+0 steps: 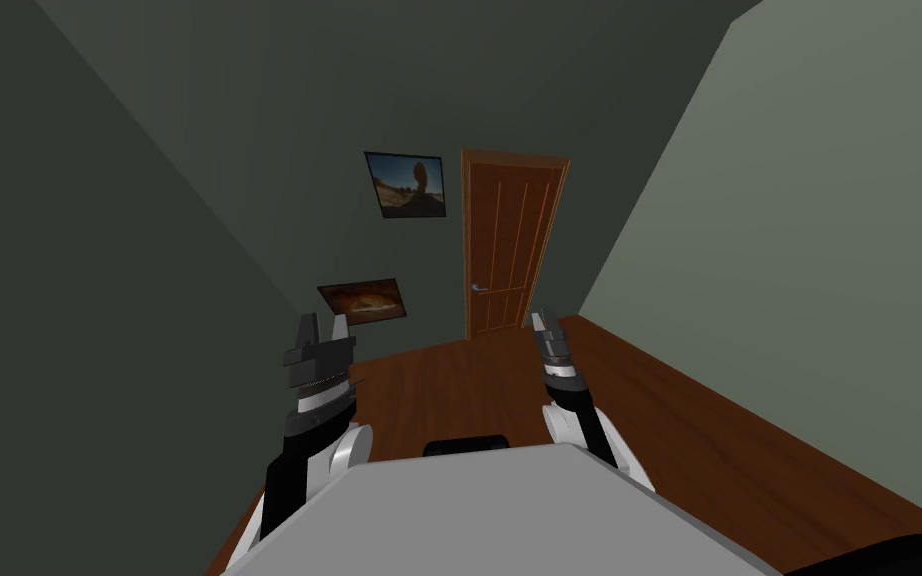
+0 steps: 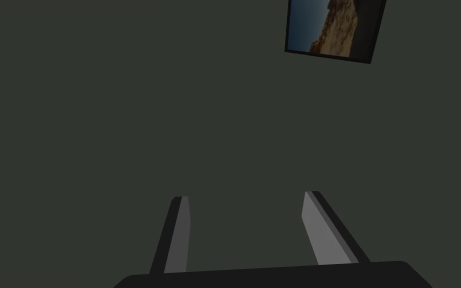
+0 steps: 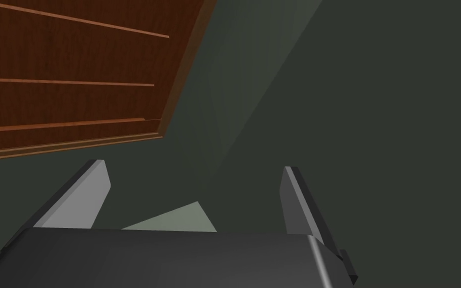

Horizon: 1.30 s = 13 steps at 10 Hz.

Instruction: Pull the door open

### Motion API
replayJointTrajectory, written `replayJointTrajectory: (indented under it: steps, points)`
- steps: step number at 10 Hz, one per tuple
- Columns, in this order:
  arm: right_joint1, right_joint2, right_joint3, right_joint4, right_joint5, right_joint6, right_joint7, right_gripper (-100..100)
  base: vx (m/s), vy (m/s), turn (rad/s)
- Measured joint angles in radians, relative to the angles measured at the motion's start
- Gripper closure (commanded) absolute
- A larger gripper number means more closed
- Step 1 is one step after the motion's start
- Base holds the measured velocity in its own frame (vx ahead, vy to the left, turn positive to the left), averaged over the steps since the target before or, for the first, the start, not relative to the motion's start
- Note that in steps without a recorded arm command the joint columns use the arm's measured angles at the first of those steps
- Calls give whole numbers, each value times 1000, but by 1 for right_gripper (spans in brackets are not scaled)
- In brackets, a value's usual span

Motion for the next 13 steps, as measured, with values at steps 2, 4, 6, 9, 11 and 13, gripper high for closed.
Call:
replayJointTrajectory:
  steps: [2, 4, 6, 9, 11, 13]
  points:
    - [-12, -5, -11, 39, -1, -7, -6, -100, 85, -26, 73]
    - [-30, -10, -26, 81, -4, -10, -14, -100, 81, -28, 93]
    - [-52, -12, -39, 134, -4, -17, -19, -100, 97, -39, 82]
    - [-91, -14, -59, 221, -5, -28, -26, -100, 91, -31, 96]
    - [-110, -21, -78, 275, -8, -38, -37, -100, 92, -35, 98]
    - [-135, -24, -94, 333, -10, -44, -44, -100, 91, -49, 100]
